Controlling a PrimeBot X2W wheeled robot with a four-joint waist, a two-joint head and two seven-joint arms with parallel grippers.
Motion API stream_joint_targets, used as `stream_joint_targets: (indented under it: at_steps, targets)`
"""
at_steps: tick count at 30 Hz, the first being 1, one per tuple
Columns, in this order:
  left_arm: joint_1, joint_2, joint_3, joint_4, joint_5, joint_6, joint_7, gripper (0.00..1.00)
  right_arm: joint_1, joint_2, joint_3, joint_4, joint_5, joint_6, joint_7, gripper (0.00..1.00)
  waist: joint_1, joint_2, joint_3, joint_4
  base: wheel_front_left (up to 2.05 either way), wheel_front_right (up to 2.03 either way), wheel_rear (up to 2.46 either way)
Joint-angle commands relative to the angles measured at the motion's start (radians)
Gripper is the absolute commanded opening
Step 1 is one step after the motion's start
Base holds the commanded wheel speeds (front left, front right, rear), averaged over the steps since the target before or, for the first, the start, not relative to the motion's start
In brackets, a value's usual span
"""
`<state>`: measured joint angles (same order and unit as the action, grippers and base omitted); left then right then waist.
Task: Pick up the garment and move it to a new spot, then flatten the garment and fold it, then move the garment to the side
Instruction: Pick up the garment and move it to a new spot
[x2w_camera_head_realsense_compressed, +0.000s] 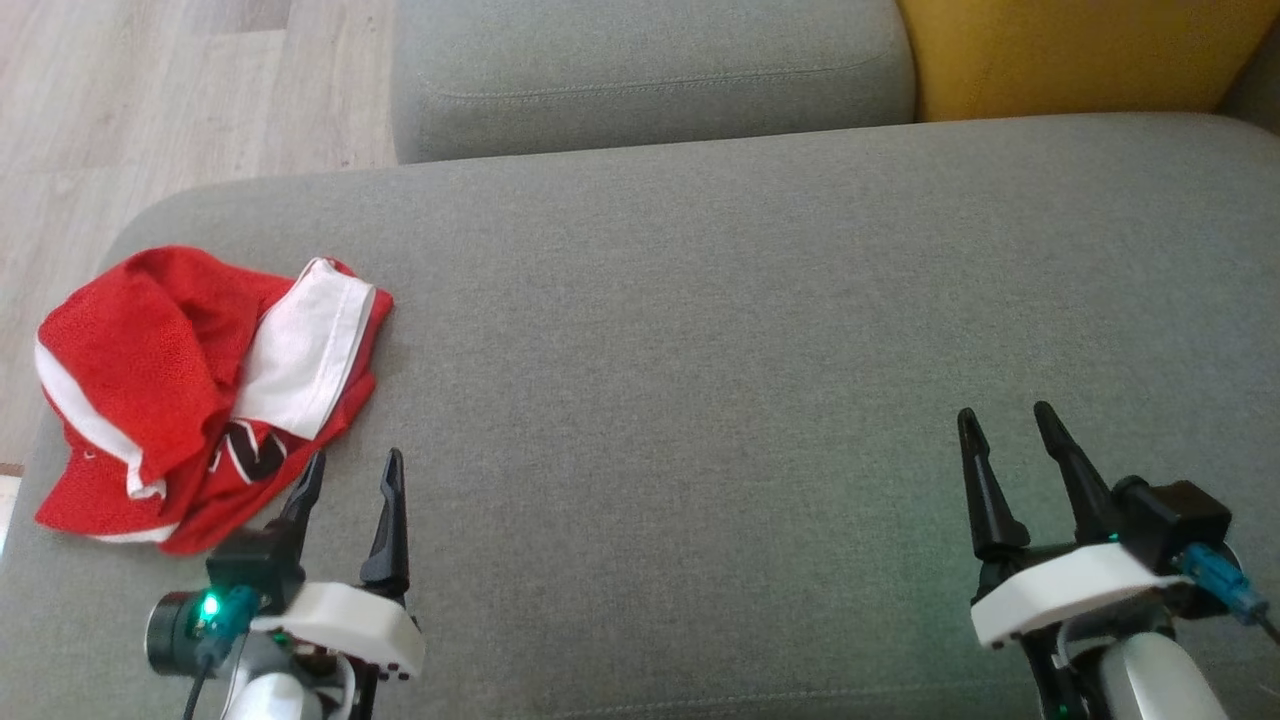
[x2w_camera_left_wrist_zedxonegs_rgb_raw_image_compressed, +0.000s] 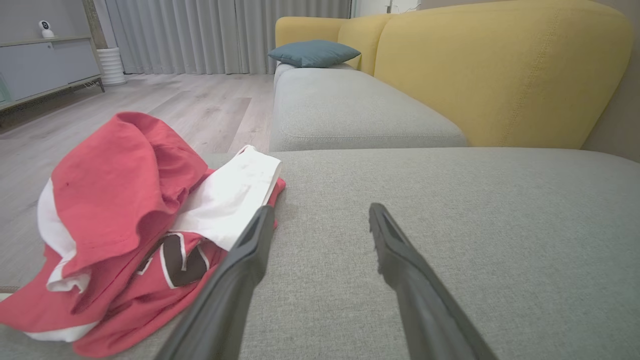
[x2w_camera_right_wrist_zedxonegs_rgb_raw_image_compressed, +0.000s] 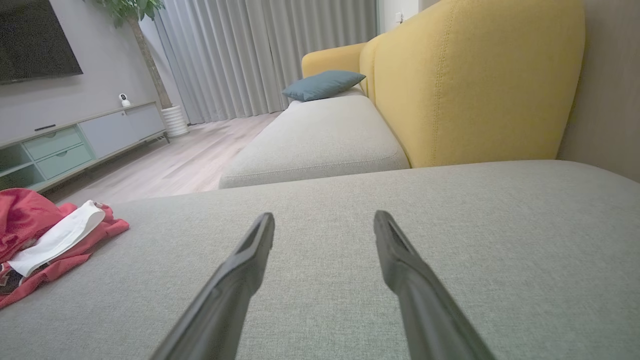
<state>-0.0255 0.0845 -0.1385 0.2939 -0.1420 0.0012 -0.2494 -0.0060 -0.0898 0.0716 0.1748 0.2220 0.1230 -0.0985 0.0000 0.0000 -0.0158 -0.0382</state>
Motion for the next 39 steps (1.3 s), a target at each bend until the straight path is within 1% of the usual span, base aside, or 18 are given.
stream_joint_targets:
  at_steps: [1,5,8,22,26,31,39]
  targets:
    - [-0.048,0.015,0.04,-0.034,0.009,0.004,-0.012,1.0,-0.025,-0.004,0.019,-0.033,-0.007,0.008,-0.011,1.0,0.0,0.0,0.0,0.001,0.0,0.0,0.0]
    - [-0.053,0.016,0.038,-0.034,0.015,0.005,-0.012,1.0,-0.025,-0.005,0.017,-0.035,-0.009,0.008,-0.01,1.0,0.0,0.0,-0.001,0.015,0.0,0.0,0.0]
    - [-0.061,0.018,0.037,-0.035,0.02,0.008,-0.012,1.0,-0.023,-0.006,0.01,-0.042,-0.011,0.008,-0.009,1.0,0.0,0.0,0.002,0.04,0.0,0.0,0.0]
    - [-0.089,0.037,0.074,-0.049,0.015,0.023,-0.012,1.0,-0.025,-0.016,0.015,-0.086,-0.03,0.008,0.013,1.0,0.0,0.0,0.013,0.23,0.0,0.0,0.0]
    - [-0.087,0.041,0.083,-0.049,0.013,0.024,-0.012,1.0,-0.025,-0.015,0.015,-0.103,-0.033,0.008,0.021,1.0,0.0,0.0,0.012,0.271,0.0,0.0,0.0]
    - [-0.079,0.04,0.09,-0.056,0.013,0.025,-0.012,1.0,-0.022,-0.015,0.011,-0.116,-0.035,0.008,0.03,1.0,0.0,0.0,0.013,0.301,0.0,0.0,0.0]
    - [-0.077,0.035,0.095,-0.064,0.015,0.026,-0.012,1.0,-0.021,-0.018,0.017,-0.124,-0.032,0.008,0.039,1.0,0.0,0.0,0.025,0.309,0.0,0.0,0.0]
